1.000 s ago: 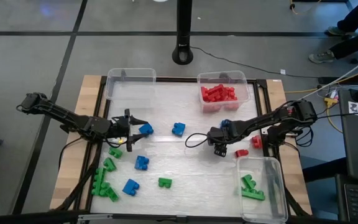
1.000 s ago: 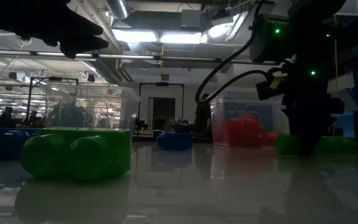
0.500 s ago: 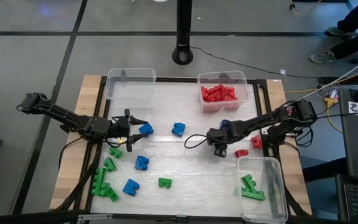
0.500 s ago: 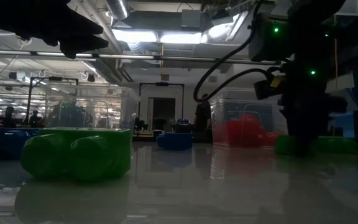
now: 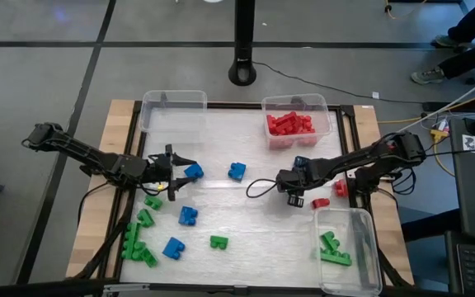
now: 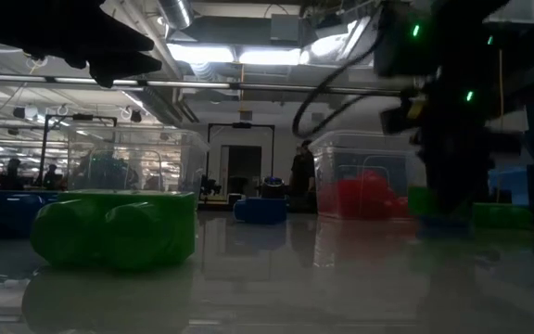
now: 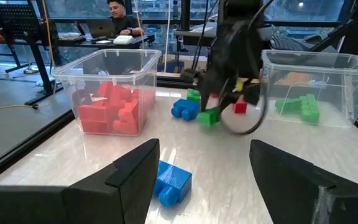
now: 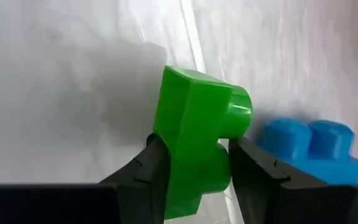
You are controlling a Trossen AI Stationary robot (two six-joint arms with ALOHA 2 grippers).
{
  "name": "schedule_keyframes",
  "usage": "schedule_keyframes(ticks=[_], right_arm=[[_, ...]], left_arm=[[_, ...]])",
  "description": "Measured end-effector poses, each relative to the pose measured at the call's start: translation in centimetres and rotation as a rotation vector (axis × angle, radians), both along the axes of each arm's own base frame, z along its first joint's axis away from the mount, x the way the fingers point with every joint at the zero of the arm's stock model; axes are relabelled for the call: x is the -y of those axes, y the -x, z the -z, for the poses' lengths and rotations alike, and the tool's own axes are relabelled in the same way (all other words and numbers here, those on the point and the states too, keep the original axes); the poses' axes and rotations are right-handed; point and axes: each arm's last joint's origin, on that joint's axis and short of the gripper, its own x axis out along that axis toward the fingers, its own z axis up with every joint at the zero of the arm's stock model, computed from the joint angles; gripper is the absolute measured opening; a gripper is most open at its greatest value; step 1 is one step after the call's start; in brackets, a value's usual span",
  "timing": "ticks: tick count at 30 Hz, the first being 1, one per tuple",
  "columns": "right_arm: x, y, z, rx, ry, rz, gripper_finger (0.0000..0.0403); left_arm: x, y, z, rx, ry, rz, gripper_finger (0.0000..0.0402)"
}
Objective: Sort blocks
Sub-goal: Put the green game piece into the bottom right transparent bin
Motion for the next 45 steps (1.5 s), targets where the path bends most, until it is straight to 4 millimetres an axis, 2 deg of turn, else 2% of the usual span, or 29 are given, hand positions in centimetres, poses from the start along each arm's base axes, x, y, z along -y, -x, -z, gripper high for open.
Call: schedule_keyframes(ticks=[6, 12, 18, 22, 24, 27, 34, 37, 41, 45], right_arm=[[-1.6, 0.6, -3.8, 0.032, 0.027, -0.04, 0.0117], [-2.9, 1.6, -7.2, 0.119, 0.079, -0.074, 0.0062], [-3.1, 2.2, -8.2, 0.163, 0.098, -0.079, 0.0009], [-3.2, 1.9, -8.0, 0.173, 0.096, -0.071, 0.0005], [-3.3, 1.6, -7.8, 0.181, 0.085, -0.08, 0.0018], [-3.6, 0.9, -7.4, 0.197, 0.06, -0.115, 0.0062], [-4.4, -0.5, -4.6, 0.041, 0.003, -0.329, 0.0217], [-4.7, -0.9, -3.4, -0.026, -0.035, -0.384, 0.0268], [-4.9, -1.3, -2.0, -0.092, -0.03, -0.462, 0.0307], [-4.7, -1.8, -0.6, -0.15, 0.047, -0.487, 0.0315]], left_arm=[[0.0, 0.0, 0.0, 0.0, 0.0, 0.0, 0.0239], [0.0, 0.0, 0.0, 0.0, 0.0, 0.0, 0.0239], [0.0, 0.0, 0.0, 0.002, 0.001, 0.0, 0.0239], [0.0, 0.0, 0.0, 0.003, 0.001, 0.0, 0.0239], [0.0, 0.0, 0.0, 0.003, 0.002, 0.0, 0.0239], [0.0, 0.0, 0.0, 0.003, 0.003, 0.0, 0.0239], [0.0, 0.0, 0.0, -0.002, 0.003, -0.001, 0.0239], [0.0, 0.0, 0.0, -0.001, 0.0, 0.0, 0.0239], [0.0, 0.0, 0.0, -0.002, -0.001, -0.001, 0.0239], [0.0, 0.0, 0.0, -0.002, -0.001, -0.001, 0.0239]])
